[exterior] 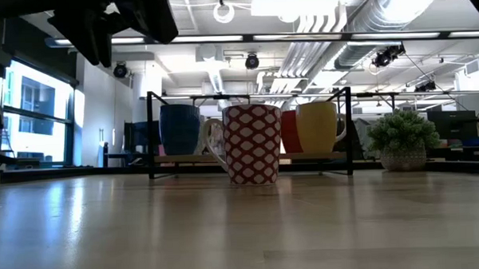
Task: Place coffee mugs
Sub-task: Put the white red mug on the shelf
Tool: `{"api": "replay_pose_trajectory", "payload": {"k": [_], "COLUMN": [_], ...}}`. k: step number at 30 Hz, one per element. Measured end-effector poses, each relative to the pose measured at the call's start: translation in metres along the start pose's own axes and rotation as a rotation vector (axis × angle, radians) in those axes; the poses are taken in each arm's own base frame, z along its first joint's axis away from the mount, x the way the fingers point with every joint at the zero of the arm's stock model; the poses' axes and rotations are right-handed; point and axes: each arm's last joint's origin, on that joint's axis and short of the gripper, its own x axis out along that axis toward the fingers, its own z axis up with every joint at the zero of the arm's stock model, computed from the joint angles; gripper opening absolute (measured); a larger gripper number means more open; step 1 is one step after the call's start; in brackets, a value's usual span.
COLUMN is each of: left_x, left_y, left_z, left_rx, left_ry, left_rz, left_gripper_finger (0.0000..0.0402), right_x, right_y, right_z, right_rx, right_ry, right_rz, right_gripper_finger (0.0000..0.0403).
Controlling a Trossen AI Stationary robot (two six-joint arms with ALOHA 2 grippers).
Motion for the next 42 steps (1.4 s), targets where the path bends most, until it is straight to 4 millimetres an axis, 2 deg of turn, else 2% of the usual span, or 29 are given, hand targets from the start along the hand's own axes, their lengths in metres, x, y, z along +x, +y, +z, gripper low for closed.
{"api": "replay_pose_trajectory", "payload": {"k": [11, 16, 28, 42], "left_x": [0.0, 0.0, 0.0, 0.0], "left_y": [0.0, 0.0, 0.0, 0.0], "left_z": [0.0, 0.0, 0.0, 0.0], "left_rx": [0.0, 0.001, 0.001, -0.003], "left_ry": [0.0, 0.0, -0.001, -0.001], "left_rz": [0.0, 0.0, 0.0, 0.0], "left_gripper_finger": [0.012, 0.012, 0.012, 0.012], "right_x": [0.001, 0.009, 0.019, 0.019], "right_y": [-0.01, -0.016, -0.017, -0.017], "right_z": [0.003, 0.002, -0.002, 0.002], "right_rx": [-0.038, -0.035, -0.025, -0.027], "right_ry": [-0.006, 0.008, 0.018, -0.029], "right_rz": [-0.056, -0.053, -0.033, -0.021], "right_gripper_finger": [0.0154, 0.0154, 0.0154, 0.0154]}}
